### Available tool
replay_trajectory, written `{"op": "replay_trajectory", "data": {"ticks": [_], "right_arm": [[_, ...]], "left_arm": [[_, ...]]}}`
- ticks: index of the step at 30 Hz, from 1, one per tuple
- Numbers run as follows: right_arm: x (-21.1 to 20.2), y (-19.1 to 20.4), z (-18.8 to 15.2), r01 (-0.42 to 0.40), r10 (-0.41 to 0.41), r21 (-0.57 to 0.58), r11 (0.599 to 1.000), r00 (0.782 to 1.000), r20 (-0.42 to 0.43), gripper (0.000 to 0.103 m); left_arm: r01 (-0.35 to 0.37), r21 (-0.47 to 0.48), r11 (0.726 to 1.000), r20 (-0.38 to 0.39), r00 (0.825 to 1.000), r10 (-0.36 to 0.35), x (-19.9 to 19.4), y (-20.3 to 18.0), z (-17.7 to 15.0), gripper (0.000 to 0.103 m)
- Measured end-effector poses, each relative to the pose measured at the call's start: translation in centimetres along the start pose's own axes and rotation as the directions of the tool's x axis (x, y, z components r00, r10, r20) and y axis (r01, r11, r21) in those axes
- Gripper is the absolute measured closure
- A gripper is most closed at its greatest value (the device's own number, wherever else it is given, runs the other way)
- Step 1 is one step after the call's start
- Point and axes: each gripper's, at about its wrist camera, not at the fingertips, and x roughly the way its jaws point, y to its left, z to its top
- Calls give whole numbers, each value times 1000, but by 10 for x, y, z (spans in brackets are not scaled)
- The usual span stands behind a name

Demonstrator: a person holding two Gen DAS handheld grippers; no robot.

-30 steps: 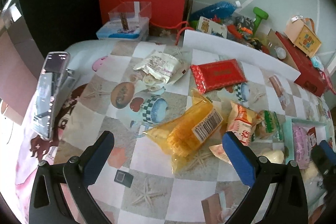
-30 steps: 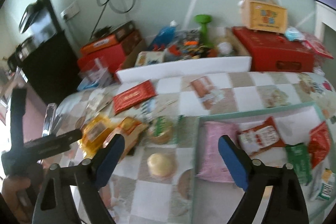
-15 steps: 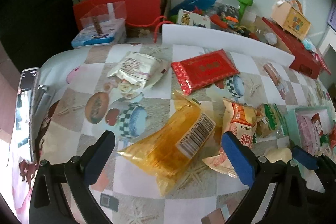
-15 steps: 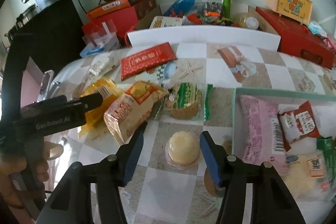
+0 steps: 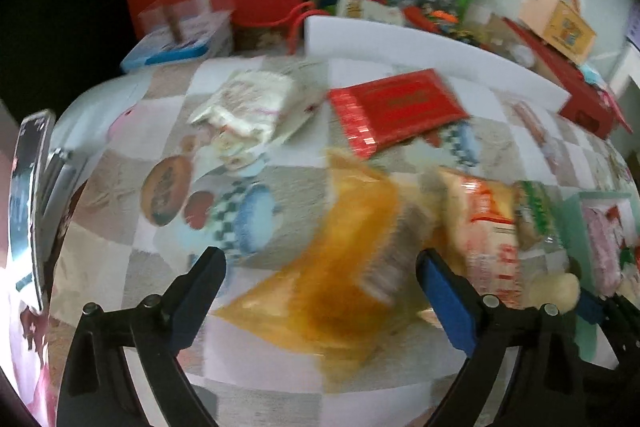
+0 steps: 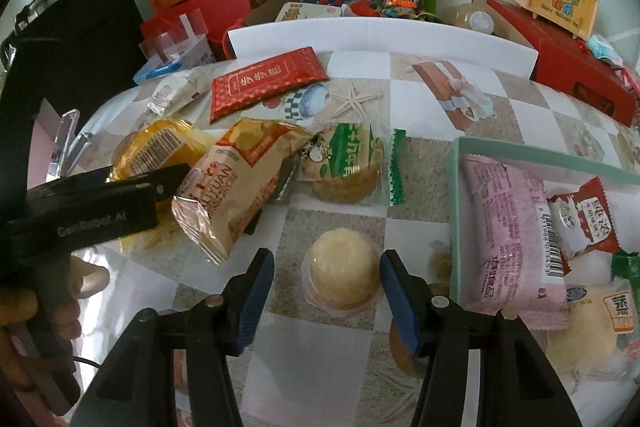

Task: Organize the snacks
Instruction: 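Grasp the yellow bread bag with the left gripper while the right grasps the round cake cup, then lift both held snacks and carry them over the tray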

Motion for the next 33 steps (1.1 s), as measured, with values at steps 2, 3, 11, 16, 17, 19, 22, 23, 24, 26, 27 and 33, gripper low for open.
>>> {"op": "replay_trajectory", "data": {"ticks": [2, 3, 11, 16, 17, 19, 22, 23, 24, 26, 27, 33], "right_arm": [[1, 1, -1, 7, -7, -4, 1000, 1000, -2, 45], [2, 1, -1, 11, -11, -6, 1000, 1000, -2, 47], [4, 3, -2, 40, -40, -22, 999, 999, 4, 53], [5, 2, -3, 60, -59, -30, 998, 998, 18, 59], [4, 2, -3, 57, -57, -27, 998, 998, 20, 60], [4, 1, -3, 56, -55, -26, 998, 998, 23, 60], [2, 0, -3, 50, -50, -18, 999, 998, 27, 60], [2, -1, -3, 46, -45, -14, 999, 999, 26, 60], [1, -2, -3, 42, -42, -10, 999, 999, 26, 60], [-1, -3, -4, 38, -38, -1, 999, 999, 27, 60], [-2, -4, -3, 35, -35, 4, 999, 999, 29, 60], [-18, -8, -1, 18, -20, 29, 999, 998, 63, 60]], "left_arm": [[14, -29, 999, 4, 1000, -13, 0, 10, -1, 8], [17, -39, 999, 5, 1000, -17, 0, 13, -1, 16], [15, -59, 998, 20, 1000, -14, -1, 23, -5, 46], [8, -49, 999, 14, 1000, -7, -1, 21, -3, 57], [9, -50, 999, 13, 1000, -8, -1, 21, -3, 58], [17, -58, 998, 10, 1000, -16, -3, 21, -3, 60], [19, -54, 998, 11, 1000, -19, -5, 20, -2, 61], [21, -51, 998, 14, 1000, -20, -7, 18, -2, 61], [23, -49, 999, 16, 1000, -22, -8, 17, -1, 61], [18, -51, 999, 17, 1000, -18, -11, 14, 0, 62], [15, -52, 999, 17, 1000, -15, -13, 13, 1, 62], [1, -63, 998, 37, 999, 1, -35, 5, 2, 62]]}}
